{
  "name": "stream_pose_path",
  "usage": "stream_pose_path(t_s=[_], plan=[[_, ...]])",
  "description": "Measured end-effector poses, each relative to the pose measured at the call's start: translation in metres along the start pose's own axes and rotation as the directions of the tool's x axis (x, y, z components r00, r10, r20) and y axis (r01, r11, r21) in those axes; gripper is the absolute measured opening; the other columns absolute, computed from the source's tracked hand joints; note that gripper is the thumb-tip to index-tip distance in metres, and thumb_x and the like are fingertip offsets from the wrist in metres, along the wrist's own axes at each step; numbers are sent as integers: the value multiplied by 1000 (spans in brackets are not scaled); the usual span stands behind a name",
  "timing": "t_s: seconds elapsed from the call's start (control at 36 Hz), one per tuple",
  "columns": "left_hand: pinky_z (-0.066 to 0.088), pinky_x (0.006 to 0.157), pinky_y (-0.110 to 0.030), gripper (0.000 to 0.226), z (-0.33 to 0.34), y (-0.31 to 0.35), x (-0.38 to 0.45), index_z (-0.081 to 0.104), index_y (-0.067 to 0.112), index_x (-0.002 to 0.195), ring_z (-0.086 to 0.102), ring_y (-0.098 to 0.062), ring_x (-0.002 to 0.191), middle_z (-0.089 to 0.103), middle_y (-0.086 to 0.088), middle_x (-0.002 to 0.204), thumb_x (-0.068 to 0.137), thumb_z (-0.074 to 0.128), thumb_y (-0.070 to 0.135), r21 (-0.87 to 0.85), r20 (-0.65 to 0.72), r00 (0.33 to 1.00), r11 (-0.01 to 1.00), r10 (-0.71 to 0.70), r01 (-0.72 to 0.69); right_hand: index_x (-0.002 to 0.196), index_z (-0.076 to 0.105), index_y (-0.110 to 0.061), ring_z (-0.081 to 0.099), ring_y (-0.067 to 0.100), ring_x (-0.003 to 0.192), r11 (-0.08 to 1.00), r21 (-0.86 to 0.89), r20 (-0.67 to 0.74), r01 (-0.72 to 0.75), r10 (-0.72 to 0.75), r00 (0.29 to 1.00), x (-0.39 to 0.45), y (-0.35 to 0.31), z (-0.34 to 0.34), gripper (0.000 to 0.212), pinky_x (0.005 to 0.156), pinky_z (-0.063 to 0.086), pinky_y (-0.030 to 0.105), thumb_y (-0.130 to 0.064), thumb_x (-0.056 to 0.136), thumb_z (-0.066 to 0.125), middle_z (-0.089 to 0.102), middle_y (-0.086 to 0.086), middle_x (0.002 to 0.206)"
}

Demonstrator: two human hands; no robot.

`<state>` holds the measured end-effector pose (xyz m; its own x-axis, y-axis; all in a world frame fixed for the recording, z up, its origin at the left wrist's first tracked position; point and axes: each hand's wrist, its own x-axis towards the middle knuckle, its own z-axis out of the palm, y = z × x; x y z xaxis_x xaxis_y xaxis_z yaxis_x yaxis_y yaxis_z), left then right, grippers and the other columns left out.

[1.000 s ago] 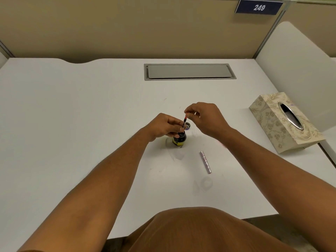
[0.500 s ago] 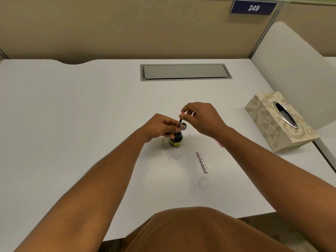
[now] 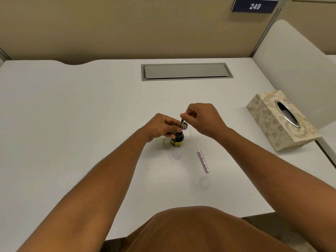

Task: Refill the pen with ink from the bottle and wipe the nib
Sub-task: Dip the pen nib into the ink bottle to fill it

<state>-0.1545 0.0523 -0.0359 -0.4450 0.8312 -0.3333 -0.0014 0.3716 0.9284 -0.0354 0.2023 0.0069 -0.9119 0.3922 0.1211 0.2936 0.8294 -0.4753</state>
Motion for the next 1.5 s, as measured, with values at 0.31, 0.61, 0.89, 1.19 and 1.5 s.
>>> stream_pose_path(t_s=[0.31,0.61,0.89,1.19,1.5], plan=[[51,62,-18,17,1,1,0,76,20,100,67,-10,61,77,10,78,86,75,10,16,-2,1000,1000,4,-4,110,73,-23,61,11,78,998,19,28,65,-65,997,-1,1,-6,21,78,50,31,-26,94,60,70,-7,95],[51,59,-16,17,2,2,-1,76,22,97,63,-11,60,77,12,77,86,75,9,8,4,1000,1000,13,-13,89,70,-15,55,11,73,999,-13,-13,42,-42,999,0,0,-2,22,67,44,30,-37,91,65,61,-9,77],[50,58,-16,16,4,3,1,76,21,98,63,-7,57,76,13,76,86,76,11,2,2,1000,1000,14,-14,110,73,-20,54,6,80,999,4,-19,51,-51,999,1,4,-3,20,77,46,28,-26,95,60,73,-3,98],[50,58,-17,19,3,1,3,76,19,102,63,-8,58,76,13,77,86,76,9,14,-9,1000,1000,20,-19,89,69,-18,57,10,74,1000,-5,-41,31,-31,999,2,-2,2,22,66,44,28,-39,92,64,66,-8,82],[52,61,-19,19,4,-1,4,76,18,102,63,-8,58,77,12,78,86,75,8,1,-15,1000,1000,16,-16,104,74,-17,54,8,80,998,51,12,46,-47,999,3,0,0,17,75,43,27,-22,95,60,71,-2,97]])
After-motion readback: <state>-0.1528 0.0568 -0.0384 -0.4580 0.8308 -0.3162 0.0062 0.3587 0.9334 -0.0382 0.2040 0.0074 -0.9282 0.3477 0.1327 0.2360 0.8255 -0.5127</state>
